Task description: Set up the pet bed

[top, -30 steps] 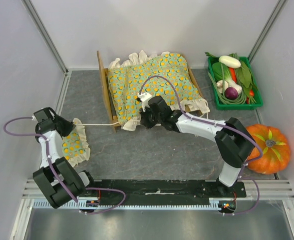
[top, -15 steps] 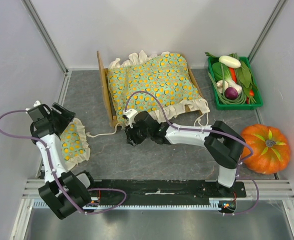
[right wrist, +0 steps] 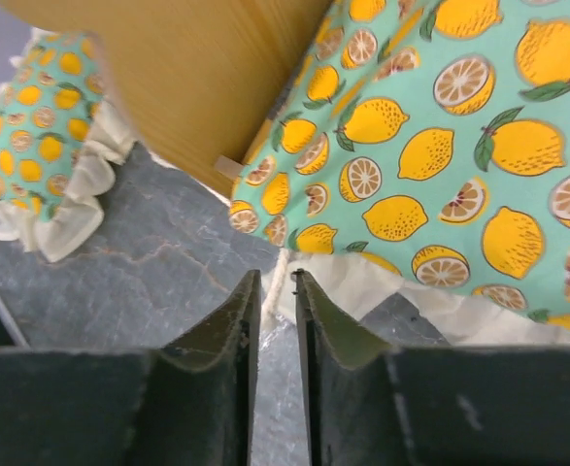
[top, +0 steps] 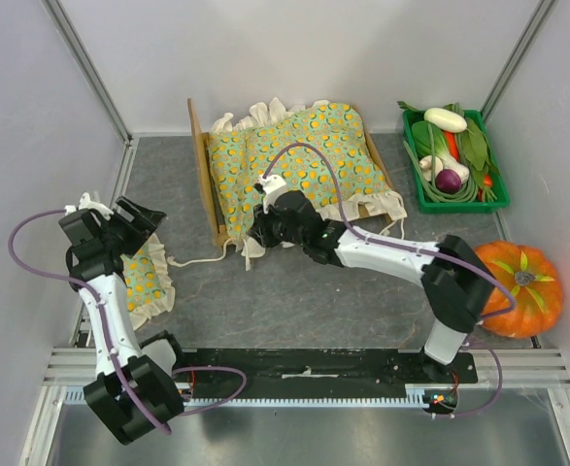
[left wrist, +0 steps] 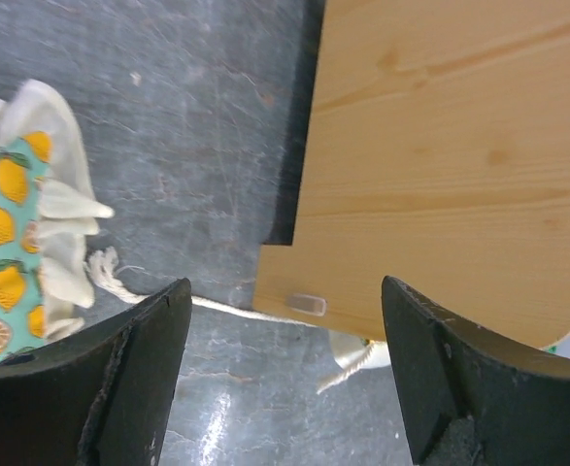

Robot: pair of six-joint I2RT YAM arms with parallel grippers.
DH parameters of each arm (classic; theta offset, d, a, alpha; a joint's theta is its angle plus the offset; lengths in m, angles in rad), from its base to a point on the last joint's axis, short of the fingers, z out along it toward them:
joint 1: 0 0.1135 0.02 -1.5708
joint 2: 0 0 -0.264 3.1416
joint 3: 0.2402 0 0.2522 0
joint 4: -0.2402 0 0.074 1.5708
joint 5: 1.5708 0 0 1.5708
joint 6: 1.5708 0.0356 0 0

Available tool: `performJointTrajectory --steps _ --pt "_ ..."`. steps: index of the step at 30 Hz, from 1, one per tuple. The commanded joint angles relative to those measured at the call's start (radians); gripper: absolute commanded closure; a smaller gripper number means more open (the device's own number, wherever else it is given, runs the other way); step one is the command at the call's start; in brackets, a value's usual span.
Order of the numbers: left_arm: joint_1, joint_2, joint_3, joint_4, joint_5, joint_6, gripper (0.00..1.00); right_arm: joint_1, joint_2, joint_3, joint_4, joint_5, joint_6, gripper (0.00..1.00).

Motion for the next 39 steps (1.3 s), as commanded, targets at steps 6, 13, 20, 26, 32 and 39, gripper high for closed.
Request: performJointTrajectory --steps 6,13,20,26,32,39 --pt "-0.087 -0.011 -0.007 0.055 0.084 -0.034 0.18 0.011 0.291 0.169 0.208 0.004 0.095 0.77" --pt "-0.102 -0.021 -0.03 0.058 0.085 -0.036 0.19 0.045 0.343 0.213 0.261 -0.032 0.092 0.75" --pt "-0.119 -0.041 -0.041 0.06 0.085 -0.037 0.2 0.05 0.336 0.198 0.252 -0.045 0.039 0.68" --pt "-0.117 -0.069 0.02 -0.03 0.042 0.009 0.2 0.051 0.149 0.048 0.172 -0.065 -0.056 0.51" --pt "-0.119 -0.141 0.154 -0.117 -0.053 0.039 0.1 0.042 -0.262 -0.112 0.019 -0.105 -0.205 0.31" --pt "-0.175 -0.167 0.33 -0.16 -0.019 0.038 0.07 -0.36 -0.438 -0.101 -0.21 0.249 -0.188 0.17"
